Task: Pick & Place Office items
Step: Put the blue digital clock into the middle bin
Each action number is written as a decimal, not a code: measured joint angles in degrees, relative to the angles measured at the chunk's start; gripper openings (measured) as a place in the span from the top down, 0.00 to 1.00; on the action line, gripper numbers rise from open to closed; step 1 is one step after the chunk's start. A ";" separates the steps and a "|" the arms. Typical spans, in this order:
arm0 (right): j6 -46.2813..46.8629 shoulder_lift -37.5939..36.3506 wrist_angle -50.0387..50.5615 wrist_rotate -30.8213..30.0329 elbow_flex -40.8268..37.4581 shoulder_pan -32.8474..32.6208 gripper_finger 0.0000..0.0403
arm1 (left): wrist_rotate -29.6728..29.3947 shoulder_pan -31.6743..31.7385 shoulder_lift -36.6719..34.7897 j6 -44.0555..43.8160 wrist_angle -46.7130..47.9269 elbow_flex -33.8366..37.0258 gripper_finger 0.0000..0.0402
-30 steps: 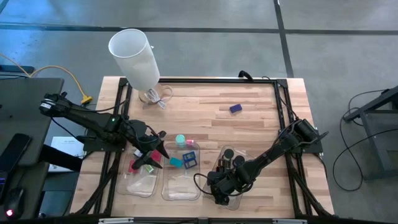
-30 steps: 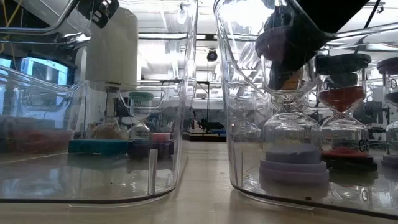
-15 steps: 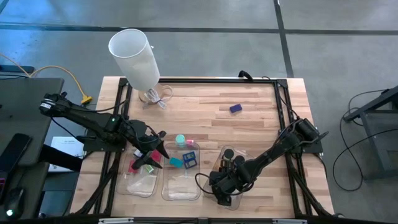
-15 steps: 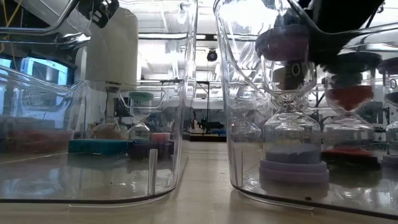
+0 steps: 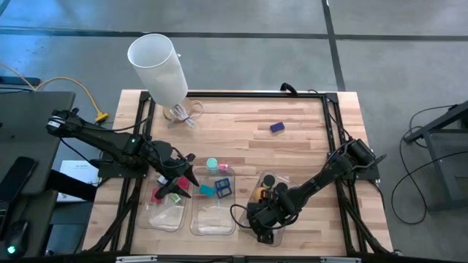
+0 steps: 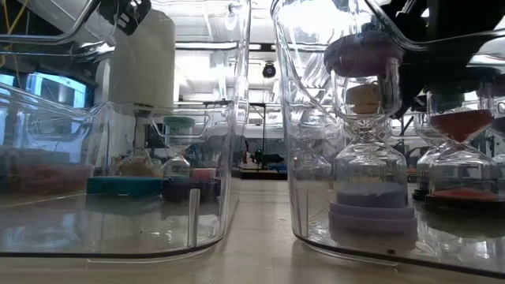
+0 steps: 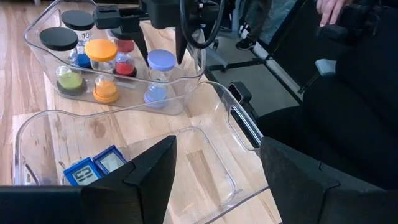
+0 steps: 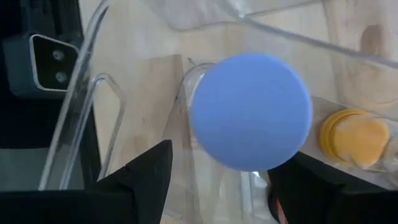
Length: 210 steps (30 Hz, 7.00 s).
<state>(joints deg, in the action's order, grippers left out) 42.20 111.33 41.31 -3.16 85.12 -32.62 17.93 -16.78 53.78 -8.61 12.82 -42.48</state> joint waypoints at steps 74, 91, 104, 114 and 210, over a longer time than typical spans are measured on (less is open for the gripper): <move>-60.93 -17.30 30.34 -3.65 0.00 57.51 0.40 | 1.70 21.33 0.50 16.01 13.28 -0.02 0.44; -67.10 -6.93 28.05 1.78 -4.13 63.04 0.40 | -0.35 21.33 6.94 21.95 13.28 -0.02 0.44; -65.91 -7.19 27.96 2.83 -4.24 63.04 0.39 | -2.25 25.17 7.89 22.07 13.23 0.00 0.44; -63.20 -7.30 26.26 0.46 -4.24 63.46 0.18 | -2.16 25.83 7.89 22.09 12.74 0.00 0.44; -57.11 -18.43 12.61 -13.12 -15.53 52.43 0.66 | -12.02 28.87 7.89 34.42 -1.38 0.07 0.44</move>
<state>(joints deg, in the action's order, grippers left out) -14.91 92.90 53.92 -16.28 69.59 19.81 5.91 12.10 61.67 25.81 11.44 -42.41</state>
